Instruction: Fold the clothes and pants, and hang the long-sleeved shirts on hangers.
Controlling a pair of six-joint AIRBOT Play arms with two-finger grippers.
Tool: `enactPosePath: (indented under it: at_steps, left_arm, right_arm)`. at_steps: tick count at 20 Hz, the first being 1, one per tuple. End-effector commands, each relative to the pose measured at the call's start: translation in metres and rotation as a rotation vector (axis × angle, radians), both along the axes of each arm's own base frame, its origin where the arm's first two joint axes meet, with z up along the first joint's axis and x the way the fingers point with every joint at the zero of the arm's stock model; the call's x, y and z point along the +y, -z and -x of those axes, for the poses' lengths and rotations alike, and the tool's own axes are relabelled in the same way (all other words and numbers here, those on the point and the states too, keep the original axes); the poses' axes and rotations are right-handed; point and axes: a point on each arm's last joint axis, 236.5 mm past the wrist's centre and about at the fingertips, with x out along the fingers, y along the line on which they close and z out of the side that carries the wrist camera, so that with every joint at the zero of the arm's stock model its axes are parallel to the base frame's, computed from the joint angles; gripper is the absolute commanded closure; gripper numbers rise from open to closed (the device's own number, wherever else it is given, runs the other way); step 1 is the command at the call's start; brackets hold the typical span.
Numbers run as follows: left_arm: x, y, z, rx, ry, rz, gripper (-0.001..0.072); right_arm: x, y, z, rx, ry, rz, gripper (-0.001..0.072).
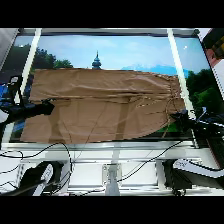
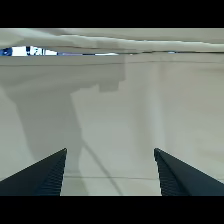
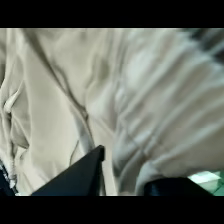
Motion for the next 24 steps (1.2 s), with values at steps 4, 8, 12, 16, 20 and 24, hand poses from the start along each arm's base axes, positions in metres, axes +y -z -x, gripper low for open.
enactPosePath:
  at_steps: [4, 8, 12, 16, 20, 24]
  left_arm:
    - [0.003, 0.001, 0.001, 0.023, -0.091, 0.047, 0.0082]
    - [0.003, 0.014, 0.021, 0.154, -0.264, 0.176, 0.0082]
    - [0.030, 0.051, 0.074, 0.375, -0.377, 0.153, 0.0172]
    - [0.068, 0.072, 0.105, 0.447, -0.629, 0.238, 0.0161]
    - [0.112, 0.074, 0.134, 0.455, -0.841, 0.258, 0.0159]
    - [0.126, 0.090, 0.152, 0.466, -0.906, 0.299, 0.0156]
  right_arm:
    - [-0.004, -0.011, -0.017, -0.077, 0.039, -0.013, 0.0670]
    - [-0.007, -0.009, -0.017, -0.075, 0.039, 0.005, 0.0671]
    - [-0.005, -0.010, -0.016, -0.076, 0.035, 0.002, 0.0671]
    - [-0.005, -0.010, -0.016, -0.078, 0.032, 0.004, 0.0671]
    - [-0.004, -0.010, -0.016, -0.079, 0.028, -0.003, 0.0671]
    - [-0.004, -0.011, -0.016, -0.079, 0.028, -0.003, 0.0671]
